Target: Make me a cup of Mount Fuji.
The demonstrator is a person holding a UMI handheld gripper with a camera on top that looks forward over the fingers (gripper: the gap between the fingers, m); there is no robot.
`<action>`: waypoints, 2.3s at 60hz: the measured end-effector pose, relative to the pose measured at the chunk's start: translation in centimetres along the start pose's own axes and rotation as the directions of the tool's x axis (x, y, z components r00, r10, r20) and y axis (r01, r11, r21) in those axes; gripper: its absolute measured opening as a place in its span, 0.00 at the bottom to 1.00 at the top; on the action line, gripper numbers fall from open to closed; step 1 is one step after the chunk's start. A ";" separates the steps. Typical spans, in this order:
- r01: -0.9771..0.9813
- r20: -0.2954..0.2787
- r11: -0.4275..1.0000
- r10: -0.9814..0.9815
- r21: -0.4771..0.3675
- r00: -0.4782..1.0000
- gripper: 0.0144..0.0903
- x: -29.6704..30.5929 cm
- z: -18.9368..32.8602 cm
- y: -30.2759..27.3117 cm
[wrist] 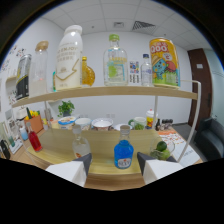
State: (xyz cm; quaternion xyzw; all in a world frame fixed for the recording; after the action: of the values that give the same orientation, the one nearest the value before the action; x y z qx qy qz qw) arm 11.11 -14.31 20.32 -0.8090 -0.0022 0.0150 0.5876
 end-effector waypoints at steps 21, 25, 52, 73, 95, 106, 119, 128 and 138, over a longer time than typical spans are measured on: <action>0.021 -0.021 0.999 -0.021 -0.035 1.000 0.31 2.3 4.4 0.8; 0.015 -0.010 0.999 -0.016 -0.035 1.000 0.30 2.1 4.4 0.8; -0.006 -0.048 1.000 0.006 -0.017 0.999 0.28 1.4 -2.4 1.4; 0.231 -0.131 0.960 -0.251 -0.156 0.959 0.28 1.3 -4.9 11.4; 0.924 -0.124 0.325 -0.944 -0.201 0.305 0.28 1.7 -3.5 8.8; 0.967 -0.087 -0.088 -0.990 -0.241 -0.112 0.27 1.7 -2.6 8.0; 0.913 -0.032 -0.345 -0.933 -0.217 -0.359 0.28 0.3 -1.8 8.5; 0.912 -0.020 -0.352 -0.931 -0.210 -0.364 0.28 -0.2 -2.0 8.9; 0.974 -0.056 -0.160 -0.984 -0.160 -0.171 0.28 -0.9 -2.9 7.7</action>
State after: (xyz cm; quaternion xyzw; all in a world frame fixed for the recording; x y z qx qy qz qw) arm 10.21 -19.49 13.94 -0.5375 -0.5708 -0.5020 0.3650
